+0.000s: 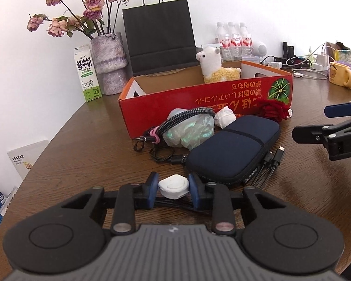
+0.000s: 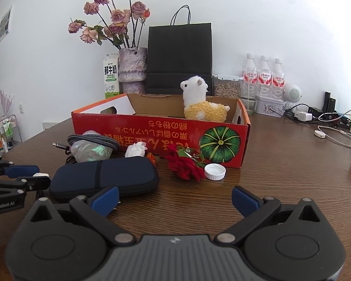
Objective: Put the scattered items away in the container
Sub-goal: 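Grasp the white plug with the left tool while the right tool grasps the black cable, then lift and carry the plug and cable in both tools over the box, then open both tools to drop the plug and cable into the box, then withdraw both tools from the box toward the remaining table items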
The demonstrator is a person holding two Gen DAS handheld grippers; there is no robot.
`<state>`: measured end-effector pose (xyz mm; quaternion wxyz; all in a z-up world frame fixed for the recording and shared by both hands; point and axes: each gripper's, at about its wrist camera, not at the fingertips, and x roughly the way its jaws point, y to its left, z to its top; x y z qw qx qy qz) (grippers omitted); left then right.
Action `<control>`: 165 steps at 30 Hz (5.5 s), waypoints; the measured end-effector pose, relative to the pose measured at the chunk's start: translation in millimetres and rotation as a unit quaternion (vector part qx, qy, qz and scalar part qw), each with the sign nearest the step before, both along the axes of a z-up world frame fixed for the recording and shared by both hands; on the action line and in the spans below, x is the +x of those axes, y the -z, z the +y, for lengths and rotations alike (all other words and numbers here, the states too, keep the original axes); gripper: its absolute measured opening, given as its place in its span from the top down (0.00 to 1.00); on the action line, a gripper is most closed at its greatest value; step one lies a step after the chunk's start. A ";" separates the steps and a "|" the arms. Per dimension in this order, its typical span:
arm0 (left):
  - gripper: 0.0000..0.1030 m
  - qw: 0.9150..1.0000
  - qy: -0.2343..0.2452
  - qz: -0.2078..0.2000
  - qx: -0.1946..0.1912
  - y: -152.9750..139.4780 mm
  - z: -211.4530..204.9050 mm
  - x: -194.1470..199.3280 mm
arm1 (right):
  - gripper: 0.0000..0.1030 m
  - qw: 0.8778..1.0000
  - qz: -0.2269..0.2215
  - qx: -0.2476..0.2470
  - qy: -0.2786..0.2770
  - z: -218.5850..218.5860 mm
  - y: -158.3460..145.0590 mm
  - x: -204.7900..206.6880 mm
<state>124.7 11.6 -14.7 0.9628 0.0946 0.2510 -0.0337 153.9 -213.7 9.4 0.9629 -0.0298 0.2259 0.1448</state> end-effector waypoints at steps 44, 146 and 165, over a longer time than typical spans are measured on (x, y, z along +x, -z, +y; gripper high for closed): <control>0.71 0.994 -0.027 -0.092 -0.056 -49.7 22.3 -54.4 | 0.76 0.997 -0.040 0.063 -0.026 5.1 -58.0 -41.1; 0.00 0.967 -0.075 -0.162 -0.183 -61.2 9.2 163.5 | 0.02 0.999 -0.029 0.034 0.012 18.0 -44.1 169.2; 0.00 0.972 -0.056 -0.136 -0.183 -40.3 26.8 108.0 | 0.01 0.998 -0.063 -0.018 -0.009 17.1 -21.2 93.7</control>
